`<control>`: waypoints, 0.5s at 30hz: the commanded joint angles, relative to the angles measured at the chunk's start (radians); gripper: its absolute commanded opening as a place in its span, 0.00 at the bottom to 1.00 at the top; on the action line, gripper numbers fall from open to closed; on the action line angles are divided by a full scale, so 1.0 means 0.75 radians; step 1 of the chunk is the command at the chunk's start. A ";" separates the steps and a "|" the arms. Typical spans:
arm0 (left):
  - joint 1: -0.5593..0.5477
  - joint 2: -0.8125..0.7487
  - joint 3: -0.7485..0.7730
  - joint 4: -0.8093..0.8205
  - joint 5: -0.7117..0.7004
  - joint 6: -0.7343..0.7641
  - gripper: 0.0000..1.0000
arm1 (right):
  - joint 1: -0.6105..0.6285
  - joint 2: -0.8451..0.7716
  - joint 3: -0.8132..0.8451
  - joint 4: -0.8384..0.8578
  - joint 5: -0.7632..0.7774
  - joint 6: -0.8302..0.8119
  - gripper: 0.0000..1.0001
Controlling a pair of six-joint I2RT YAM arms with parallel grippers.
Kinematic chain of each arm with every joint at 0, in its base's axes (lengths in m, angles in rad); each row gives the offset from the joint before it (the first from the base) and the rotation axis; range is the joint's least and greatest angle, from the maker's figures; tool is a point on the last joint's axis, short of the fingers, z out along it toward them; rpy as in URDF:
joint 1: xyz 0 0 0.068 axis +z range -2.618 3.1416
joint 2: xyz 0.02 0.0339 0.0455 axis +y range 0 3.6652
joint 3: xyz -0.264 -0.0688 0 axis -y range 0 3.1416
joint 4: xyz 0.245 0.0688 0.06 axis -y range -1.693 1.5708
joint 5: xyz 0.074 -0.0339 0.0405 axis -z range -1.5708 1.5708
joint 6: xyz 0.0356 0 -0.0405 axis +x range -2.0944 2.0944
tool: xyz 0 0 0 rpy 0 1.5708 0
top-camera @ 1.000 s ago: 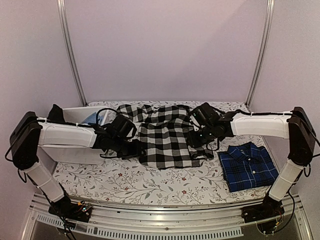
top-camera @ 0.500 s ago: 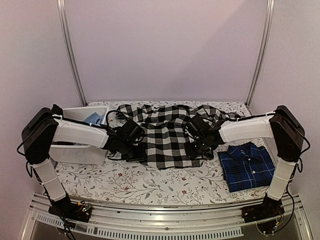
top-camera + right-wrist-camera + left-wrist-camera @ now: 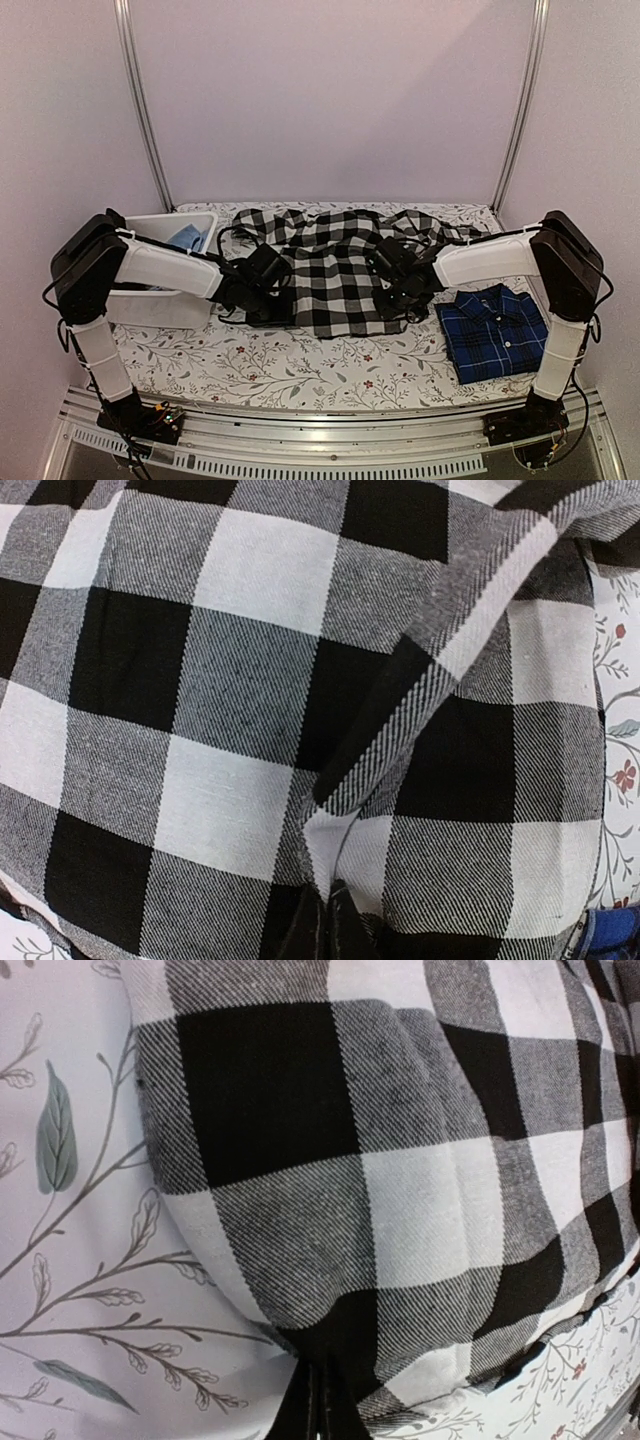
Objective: Fold and stack the long sleeve shirts
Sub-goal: Flatten out the crumpled shirt at the center of the board.
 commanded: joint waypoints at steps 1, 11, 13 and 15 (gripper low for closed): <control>-0.012 -0.059 0.002 -0.082 0.008 0.050 0.00 | -0.020 -0.112 -0.008 -0.071 0.061 0.003 0.00; 0.042 -0.280 0.025 -0.501 -0.044 0.182 0.00 | -0.151 -0.441 -0.145 -0.238 0.031 -0.021 0.00; 0.046 -0.312 0.025 -0.561 -0.017 0.196 0.00 | -0.155 -0.481 -0.195 -0.275 0.002 -0.016 0.00; 0.046 -0.335 0.028 -0.621 -0.006 0.211 0.00 | -0.154 -0.514 -0.253 -0.309 -0.028 -0.004 0.00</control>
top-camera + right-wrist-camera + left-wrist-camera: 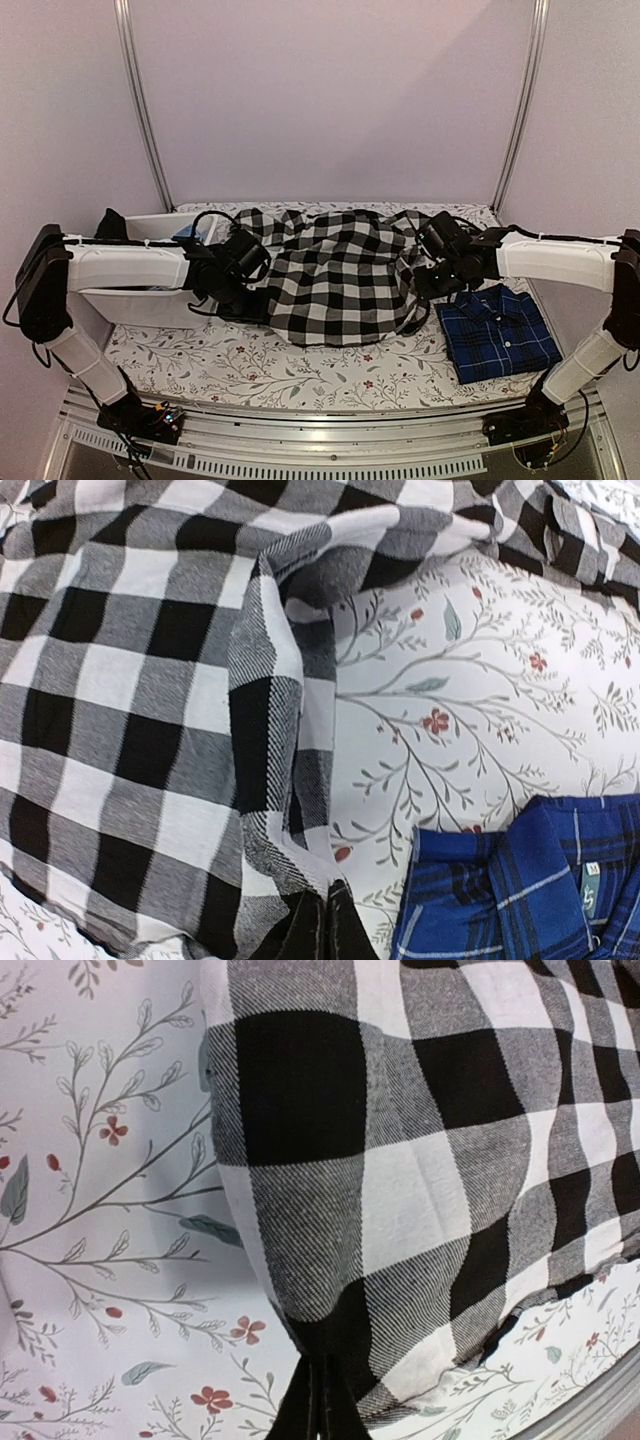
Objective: Fold and stack the long sleeve shirts
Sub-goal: Flatten out the crumpled shirt at the center of the board.
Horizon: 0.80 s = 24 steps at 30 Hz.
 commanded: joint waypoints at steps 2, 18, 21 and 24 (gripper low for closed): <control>0.015 -0.064 0.026 -0.276 0.052 0.076 0.00 | 0.001 -0.091 -0.163 -0.178 -0.087 0.011 0.00; 0.021 -0.141 -0.031 -0.488 0.177 0.154 0.00 | 0.193 -0.385 -0.431 -0.256 -0.602 0.322 0.00; 0.021 -0.148 -0.025 -0.509 0.185 0.168 0.02 | 0.193 -0.450 -0.427 -0.275 -0.567 0.360 0.05; 0.021 -0.154 0.017 -0.552 0.178 0.189 0.10 | 0.194 -0.485 -0.346 -0.280 -0.490 0.374 0.28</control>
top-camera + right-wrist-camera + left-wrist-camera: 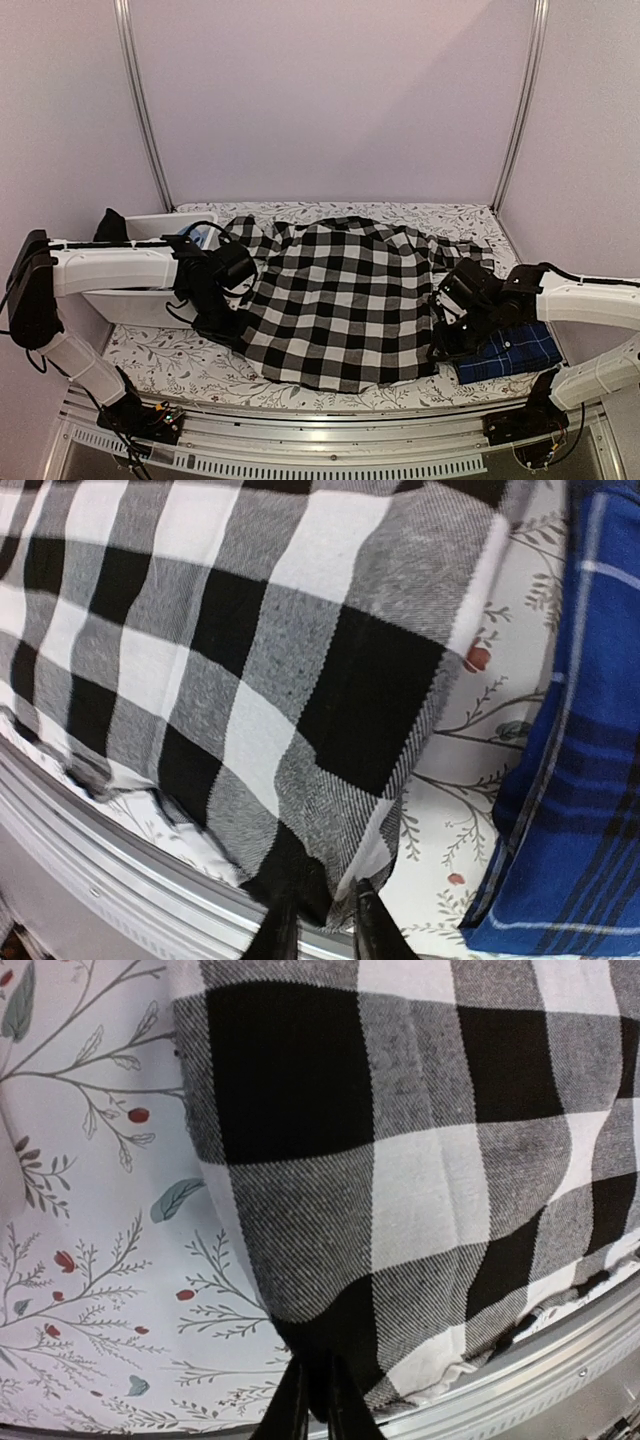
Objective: Fold and stack the long sleeve shirts
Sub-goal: Flatten out the crumpled shirt at the center of the board.
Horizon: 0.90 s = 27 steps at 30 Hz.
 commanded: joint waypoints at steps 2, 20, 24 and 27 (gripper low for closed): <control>0.014 -0.063 0.081 -0.118 0.018 0.051 0.22 | 0.002 -0.063 0.161 -0.017 0.119 0.055 0.43; 0.013 0.183 0.387 0.437 0.043 0.028 0.37 | -0.456 0.645 0.936 0.636 0.058 -0.359 0.10; 0.008 0.346 0.421 0.615 0.070 0.005 0.34 | -0.508 0.903 1.161 0.714 -0.020 -0.391 0.02; -0.005 0.456 0.425 0.689 0.105 -0.010 0.33 | -0.533 1.095 1.321 0.757 -0.075 -0.392 0.02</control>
